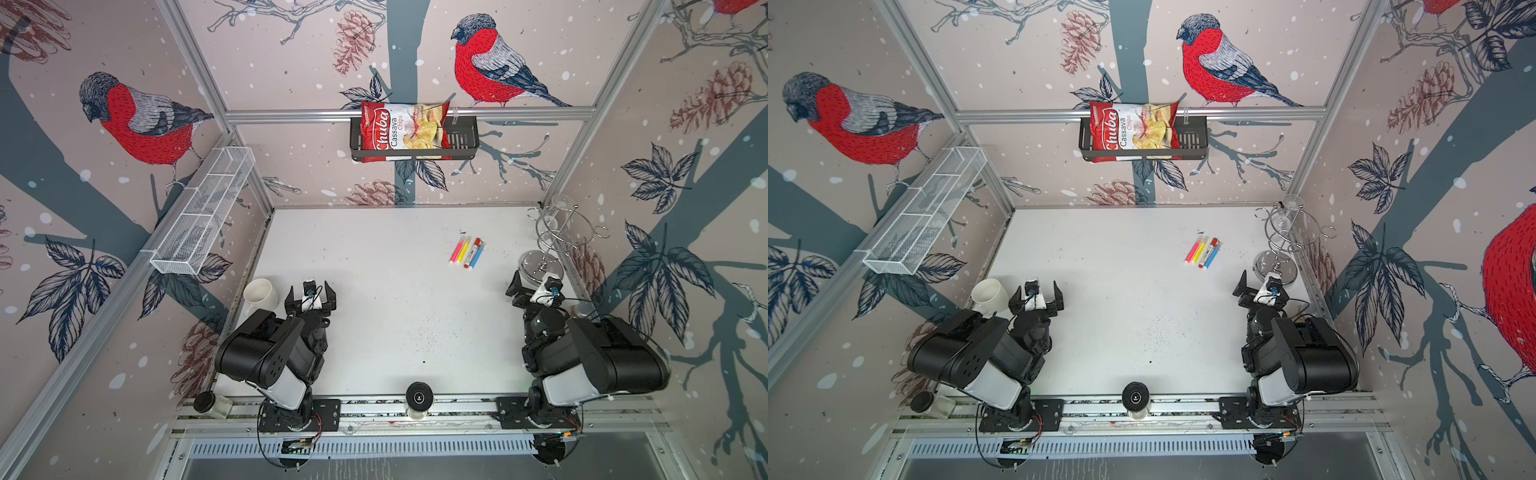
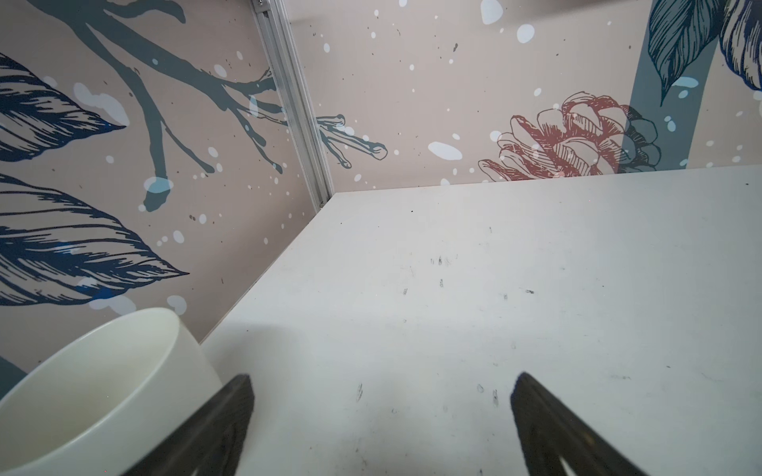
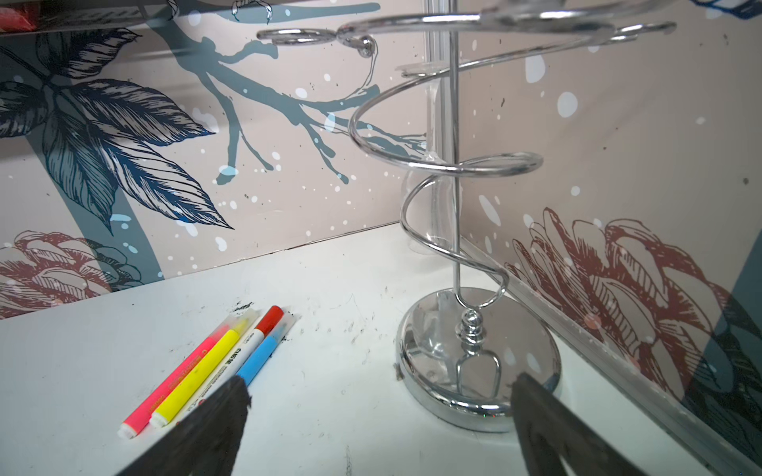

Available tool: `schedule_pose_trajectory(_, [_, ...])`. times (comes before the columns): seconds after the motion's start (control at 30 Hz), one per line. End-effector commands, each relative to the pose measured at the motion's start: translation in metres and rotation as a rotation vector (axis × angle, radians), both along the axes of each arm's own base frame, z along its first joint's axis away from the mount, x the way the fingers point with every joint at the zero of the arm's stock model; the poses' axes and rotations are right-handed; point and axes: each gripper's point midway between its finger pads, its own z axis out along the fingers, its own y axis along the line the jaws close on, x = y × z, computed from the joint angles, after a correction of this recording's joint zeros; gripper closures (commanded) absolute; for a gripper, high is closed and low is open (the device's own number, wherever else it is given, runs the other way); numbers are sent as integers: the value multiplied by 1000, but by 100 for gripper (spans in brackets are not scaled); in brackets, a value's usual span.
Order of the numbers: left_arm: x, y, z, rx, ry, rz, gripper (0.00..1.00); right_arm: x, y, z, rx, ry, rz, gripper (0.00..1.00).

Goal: Insert pens into pen caps
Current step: Reset both arms

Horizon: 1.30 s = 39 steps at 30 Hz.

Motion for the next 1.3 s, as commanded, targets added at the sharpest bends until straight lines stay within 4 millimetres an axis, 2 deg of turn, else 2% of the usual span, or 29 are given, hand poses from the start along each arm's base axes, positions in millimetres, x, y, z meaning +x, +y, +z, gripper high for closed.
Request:
schedule_pose_trajectory(0.0, [3, -4, 40, -33, -173, -28, 2, 0, 6, 6, -42, -15, 21, 1])
schedule_pose_trajectory(0.1, [6, -4, 40, -37, -175, -35, 2, 9, 8, 0, -52, 26, 20, 1])
schedule_pose_trajectory(0.23, [10, -3, 40, -34, -173, -41, 3, 43, 2, -18, -31, 159, -1, 0])
schedule_pose_trajectory(0.3, [13, -3, 39, -36, -169, -41, 3, 51, 0, -22, -5, 188, 19, 0])
schedule_pose_trajectory(0.4, [21, -2, 35, -47, -139, -45, 3, 52, -2, -23, 5, 191, 24, 1])
schedule_pose_trajectory(0.57, [49, 1, 20, -93, -28, -74, 2, 52, -2, -22, 6, 190, 24, 0])
schedule_pose_trajectory(0.67, [58, 2, 15, -119, 11, -103, 3, 52, -2, -22, 6, 189, 24, 1])
schedule_pose_trajectory(0.87, [62, 10, 12, -152, 26, -86, 2, 51, -3, -22, 7, 185, 17, 1])
schedule_pose_trajectory(0.97, [62, 11, 12, -154, 24, -85, 2, 38, -29, -17, 62, 142, -151, 1])
schedule_pose_trajectory(1.0, [62, 11, 12, -157, 24, -86, 2, 33, -33, -16, 76, 124, -162, 0])
schedule_pose_trajectory(1.13, [49, 34, 16, -196, -32, 45, 2, 33, -34, -16, 78, 127, -171, 0])
schedule_pose_trajectory(1.2, [50, 34, 16, -193, -30, 48, 3, 41, -29, -19, 55, 156, -161, 1])
schedule_pose_trajectory(1.27, [52, 31, 16, -187, -20, 31, 3, 41, -26, -19, 40, 155, -160, 1])
